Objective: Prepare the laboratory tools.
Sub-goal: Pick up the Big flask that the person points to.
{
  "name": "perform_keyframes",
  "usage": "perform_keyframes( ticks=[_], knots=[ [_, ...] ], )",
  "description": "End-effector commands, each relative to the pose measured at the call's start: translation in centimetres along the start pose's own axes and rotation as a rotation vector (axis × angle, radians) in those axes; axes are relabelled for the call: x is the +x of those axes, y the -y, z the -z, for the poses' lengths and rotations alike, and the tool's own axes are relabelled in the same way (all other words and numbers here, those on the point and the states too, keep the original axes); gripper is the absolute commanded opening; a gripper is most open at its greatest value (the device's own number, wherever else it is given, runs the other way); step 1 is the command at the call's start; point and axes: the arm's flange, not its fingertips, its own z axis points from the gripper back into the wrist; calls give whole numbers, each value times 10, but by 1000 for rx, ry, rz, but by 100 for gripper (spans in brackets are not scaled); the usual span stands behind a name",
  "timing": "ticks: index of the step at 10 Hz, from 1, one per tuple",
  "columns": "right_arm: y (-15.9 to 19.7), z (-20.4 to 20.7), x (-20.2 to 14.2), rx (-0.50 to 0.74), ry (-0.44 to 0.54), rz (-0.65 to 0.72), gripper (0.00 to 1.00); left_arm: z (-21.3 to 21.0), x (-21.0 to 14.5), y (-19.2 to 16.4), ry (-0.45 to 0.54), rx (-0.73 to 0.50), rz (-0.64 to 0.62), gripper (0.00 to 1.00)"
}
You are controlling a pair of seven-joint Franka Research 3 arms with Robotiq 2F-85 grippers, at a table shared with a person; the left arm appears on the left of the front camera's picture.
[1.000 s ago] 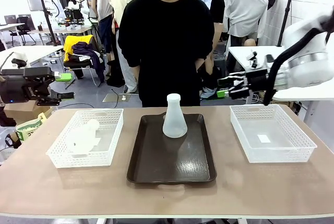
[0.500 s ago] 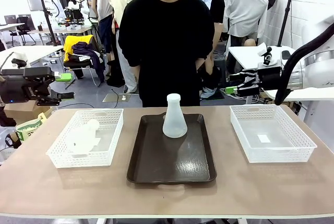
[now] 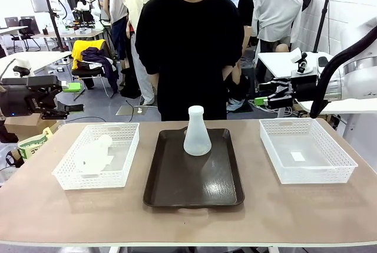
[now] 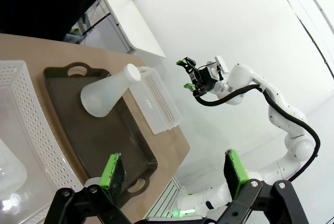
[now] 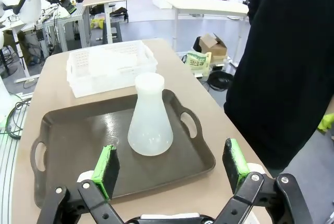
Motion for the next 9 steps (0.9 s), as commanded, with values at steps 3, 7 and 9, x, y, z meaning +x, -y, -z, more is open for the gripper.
perform_keyframes(
  ticks=[3,7,9],
  knots=[
    [-2,-1,1,4,-10,1,100,2,0,0,6,6,-10,100],
    [-2,-1,1,4,-10,1,100,2,0,0,6,6,-10,100],
    [-2,-1,1,4,-10,1,100,2,0,0,6,6,-10,100]
  ],
)
